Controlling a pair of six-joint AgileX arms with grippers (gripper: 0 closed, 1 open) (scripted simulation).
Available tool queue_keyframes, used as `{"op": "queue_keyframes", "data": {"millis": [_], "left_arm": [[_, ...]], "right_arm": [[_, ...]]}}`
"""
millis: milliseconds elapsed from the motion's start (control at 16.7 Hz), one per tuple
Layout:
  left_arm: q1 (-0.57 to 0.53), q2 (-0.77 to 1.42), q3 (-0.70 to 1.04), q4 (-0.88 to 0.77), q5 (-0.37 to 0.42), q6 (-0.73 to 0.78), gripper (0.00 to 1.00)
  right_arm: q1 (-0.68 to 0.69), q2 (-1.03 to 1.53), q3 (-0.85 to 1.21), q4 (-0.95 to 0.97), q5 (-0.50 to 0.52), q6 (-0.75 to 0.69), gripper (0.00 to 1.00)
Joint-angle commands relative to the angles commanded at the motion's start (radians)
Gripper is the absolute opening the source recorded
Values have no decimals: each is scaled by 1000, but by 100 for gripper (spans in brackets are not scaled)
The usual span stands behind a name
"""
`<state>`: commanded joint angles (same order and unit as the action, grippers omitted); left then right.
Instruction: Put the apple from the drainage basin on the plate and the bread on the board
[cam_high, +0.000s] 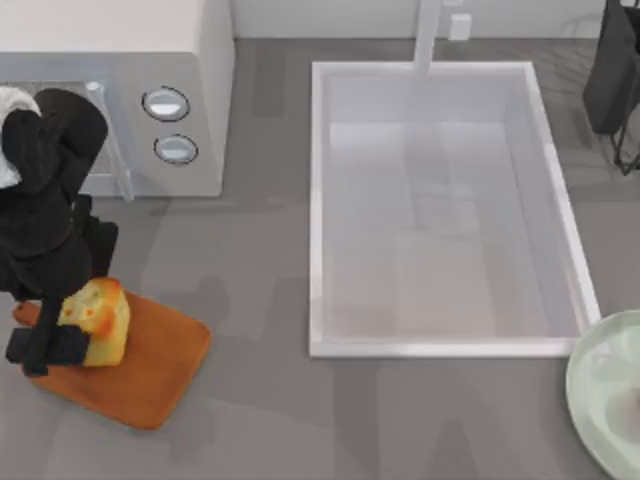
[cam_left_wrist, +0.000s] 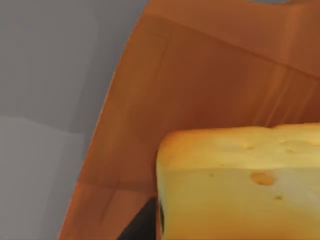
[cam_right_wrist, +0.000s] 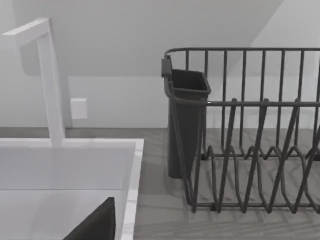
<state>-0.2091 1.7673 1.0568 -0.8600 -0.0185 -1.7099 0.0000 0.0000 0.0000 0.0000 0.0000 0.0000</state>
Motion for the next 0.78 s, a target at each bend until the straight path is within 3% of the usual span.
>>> {"op": "queue_keyframes", "data": {"millis": [120, 180, 780], "left_arm": [[0, 0, 0, 0, 0, 0, 98], [0, 0, 0, 0, 0, 0, 100], [3, -9, -5, 6, 0, 7, 100]], "right_arm": [[0, 0, 0, 0, 0, 0, 100], [0, 0, 0, 0, 0, 0, 100], [0, 0, 0, 0, 0, 0, 100]]}}
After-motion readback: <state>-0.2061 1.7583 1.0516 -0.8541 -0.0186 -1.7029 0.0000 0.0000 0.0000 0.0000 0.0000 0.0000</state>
